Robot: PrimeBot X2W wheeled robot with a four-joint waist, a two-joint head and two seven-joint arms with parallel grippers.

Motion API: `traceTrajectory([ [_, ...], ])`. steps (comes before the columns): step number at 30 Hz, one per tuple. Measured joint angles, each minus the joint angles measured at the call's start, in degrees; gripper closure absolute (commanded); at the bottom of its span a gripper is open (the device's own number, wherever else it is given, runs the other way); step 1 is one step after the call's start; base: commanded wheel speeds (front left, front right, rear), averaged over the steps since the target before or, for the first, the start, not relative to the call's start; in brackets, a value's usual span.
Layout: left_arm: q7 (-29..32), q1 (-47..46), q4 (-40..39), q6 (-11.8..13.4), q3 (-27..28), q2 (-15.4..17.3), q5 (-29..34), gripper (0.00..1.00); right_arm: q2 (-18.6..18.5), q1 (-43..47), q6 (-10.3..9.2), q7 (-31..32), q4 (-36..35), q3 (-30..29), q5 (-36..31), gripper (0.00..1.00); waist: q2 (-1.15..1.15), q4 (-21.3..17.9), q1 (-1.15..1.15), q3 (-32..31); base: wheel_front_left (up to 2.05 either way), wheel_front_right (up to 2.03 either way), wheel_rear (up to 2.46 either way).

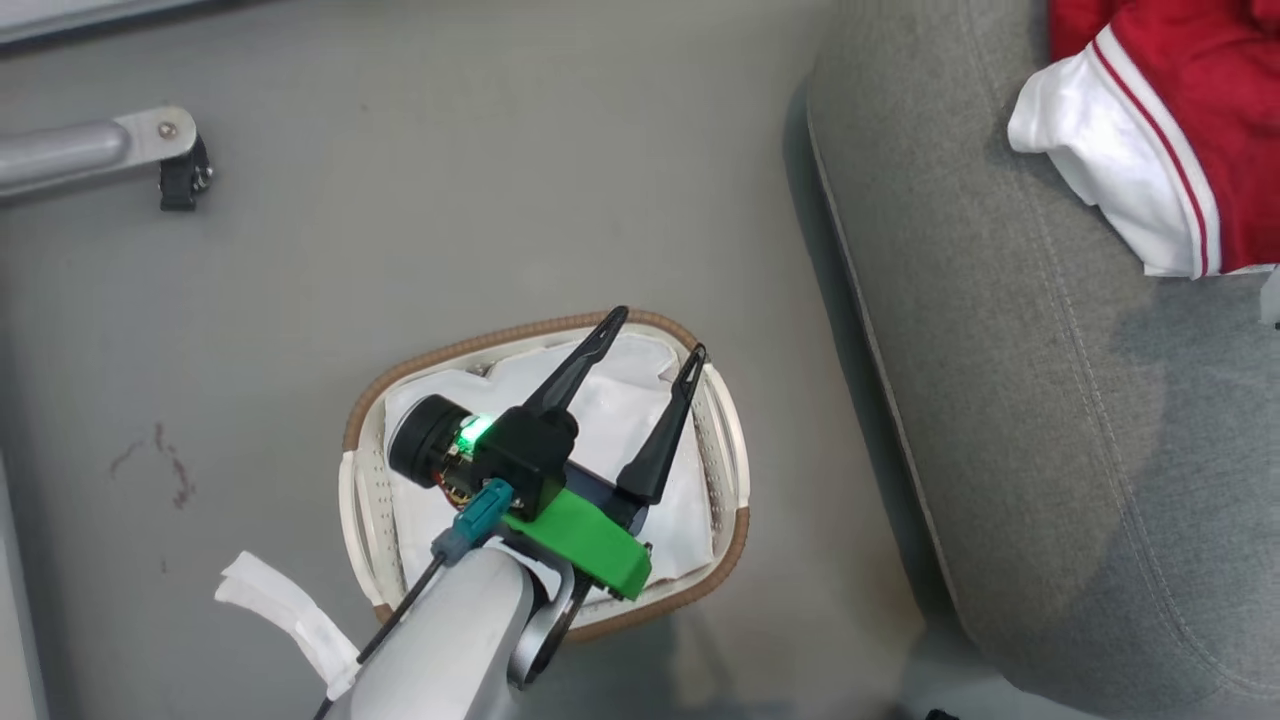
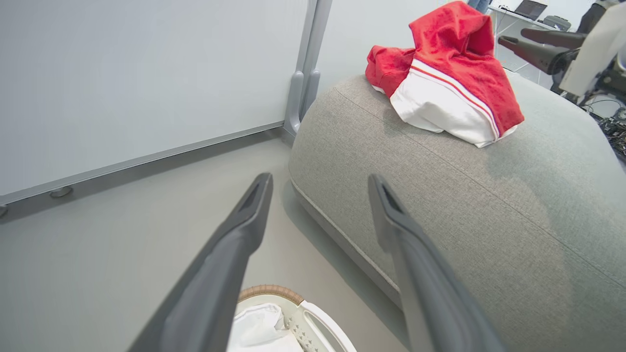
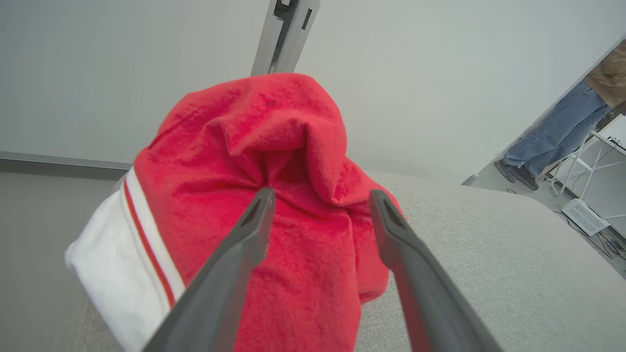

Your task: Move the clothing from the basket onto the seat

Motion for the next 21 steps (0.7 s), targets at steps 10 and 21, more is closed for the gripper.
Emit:
traceTrajectory([
  [10,0.00,6.25,0.12,0.03,9.36,-1.02,-1.72,0.00,1.36,3.21,0.00,0.00,-0.81,4.43,0.67,0.00,0.00,1.81,0.00,-10.35,0.00,0.00,0.00],
  [21,0.00,11.67,2.46,2.42,19.07,-1.14,-2.91,0.00,11.66,9.83,0.00,0.00,-4.93,8.99,3.71,0.00,0.00,5.46,0.00,-19.23,0.00,0.00,0.00],
])
